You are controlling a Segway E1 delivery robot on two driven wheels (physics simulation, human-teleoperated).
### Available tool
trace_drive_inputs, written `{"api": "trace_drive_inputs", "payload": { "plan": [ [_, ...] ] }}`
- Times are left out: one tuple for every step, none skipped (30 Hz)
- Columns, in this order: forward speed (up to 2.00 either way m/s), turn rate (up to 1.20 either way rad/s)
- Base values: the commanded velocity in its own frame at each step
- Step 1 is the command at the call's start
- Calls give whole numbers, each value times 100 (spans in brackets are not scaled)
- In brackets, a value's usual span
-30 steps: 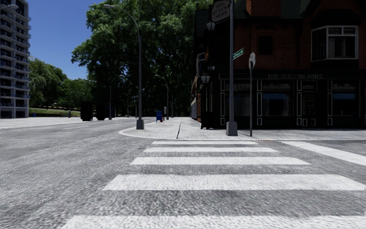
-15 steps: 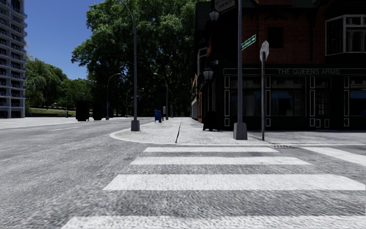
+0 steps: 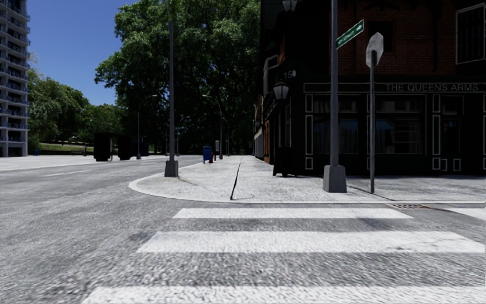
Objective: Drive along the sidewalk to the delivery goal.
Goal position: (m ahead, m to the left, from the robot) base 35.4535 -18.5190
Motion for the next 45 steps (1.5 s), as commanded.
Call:
{"api": "trace_drive_inputs", "payload": {
  "plan": [
    [199, 0],
    [199, 0],
    [199, 0],
    [199, 0],
    [199, 0],
    [199, 0],
    [199, 0],
    [199, 0],
    [199, 0],
    [199, 0],
    [199, 0],
    [199, 0],
    [199, 4],
    [199, 10],
    [199, 12],
    [199, 12],
    [199, 12],
    [198, 1],
    [197, 0],
    [197, 0],
    [196, 0],
    [196, 0],
    [196, 0],
    [200, 0],
    [200, 0],
    [200, 0],
    [200, 0],
    [200, 0],
    [200, 0],
    [200, 0],
    [200, 2],
    [200, 6],
    [200, 6],
    [200, 7],
    [200, 7],
    [200, 7],
    [200, 7],
    [200, 7],
    [200, 7],
    [200, 1],
    [200, 0],
    [200, 0],
    [200, 0],
    [200, 0],
    [200, 0]
  ]
}}
